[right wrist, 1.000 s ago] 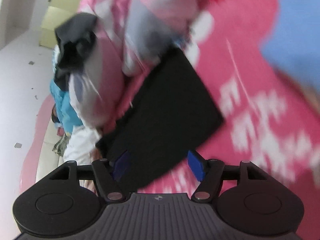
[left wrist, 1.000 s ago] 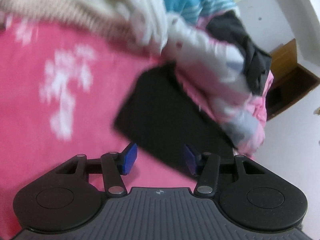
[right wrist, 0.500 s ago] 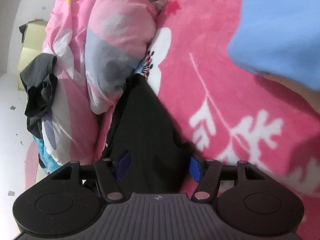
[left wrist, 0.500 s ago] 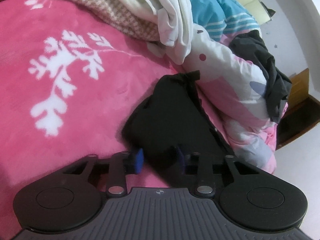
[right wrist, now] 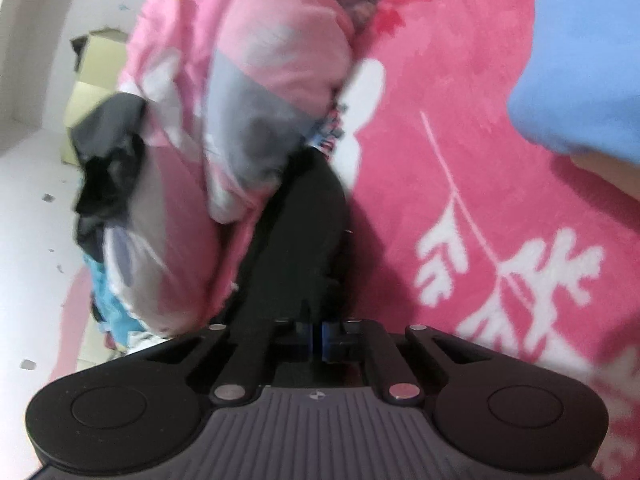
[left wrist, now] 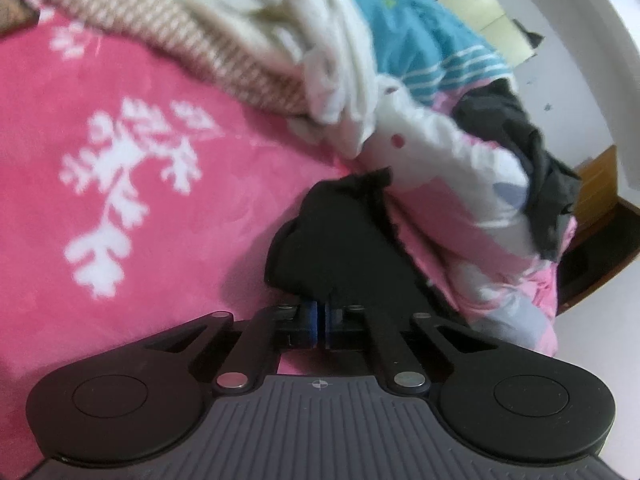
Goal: Fold clothes
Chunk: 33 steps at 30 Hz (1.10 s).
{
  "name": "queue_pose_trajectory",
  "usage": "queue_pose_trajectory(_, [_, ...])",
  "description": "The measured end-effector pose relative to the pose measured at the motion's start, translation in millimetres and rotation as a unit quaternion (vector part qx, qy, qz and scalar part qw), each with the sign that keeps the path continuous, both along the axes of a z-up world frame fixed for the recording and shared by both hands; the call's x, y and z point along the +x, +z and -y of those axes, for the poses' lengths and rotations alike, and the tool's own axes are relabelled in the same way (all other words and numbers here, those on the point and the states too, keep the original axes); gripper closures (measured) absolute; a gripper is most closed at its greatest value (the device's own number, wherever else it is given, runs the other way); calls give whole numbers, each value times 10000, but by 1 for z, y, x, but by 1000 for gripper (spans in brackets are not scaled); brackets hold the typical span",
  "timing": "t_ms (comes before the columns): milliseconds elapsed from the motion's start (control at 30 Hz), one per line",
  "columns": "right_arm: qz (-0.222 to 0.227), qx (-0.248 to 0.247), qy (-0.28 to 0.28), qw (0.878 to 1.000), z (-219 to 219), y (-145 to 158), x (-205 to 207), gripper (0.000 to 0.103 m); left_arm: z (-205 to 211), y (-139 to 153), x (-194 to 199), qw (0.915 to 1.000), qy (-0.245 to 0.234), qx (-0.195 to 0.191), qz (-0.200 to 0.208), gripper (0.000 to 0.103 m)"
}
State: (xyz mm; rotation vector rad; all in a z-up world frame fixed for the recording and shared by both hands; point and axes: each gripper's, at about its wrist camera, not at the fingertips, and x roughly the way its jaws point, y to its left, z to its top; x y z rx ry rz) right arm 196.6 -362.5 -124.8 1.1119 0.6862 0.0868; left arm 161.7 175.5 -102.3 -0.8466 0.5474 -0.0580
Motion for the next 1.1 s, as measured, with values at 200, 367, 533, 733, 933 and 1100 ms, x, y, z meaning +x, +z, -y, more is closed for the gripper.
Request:
queue_pose_trajectory(200, [282,78,29,9996,0,26,-36,100,-4,23,-29,9997,-15,-88,230,103])
queue_pose_trajectory(367, [331,210,77,9992,0,40,-87,100,-19,36,-76,9994,-144,-107,285,103])
queue_pose_trajectory(533, [191,305,137,9993,4,43,-160,100,-35,36,-135,9993,-321,-25,172,103])
queue_pose_trajectory(733, [-426,-258,451,9977,4,15,-198,93,-39,13,-151,9954,-734,498,-371,93])
queue_pose_trajectory(933, [-248,-1750,484,9831,1,51,-210,52,-49,38,-165,9924,-429,1136,207,62])
queue_pose_trajectory(1100, [576,-3355,720,9375,-18,94,-206,52,-31,61,-124,9733,-616,2178,386,54])
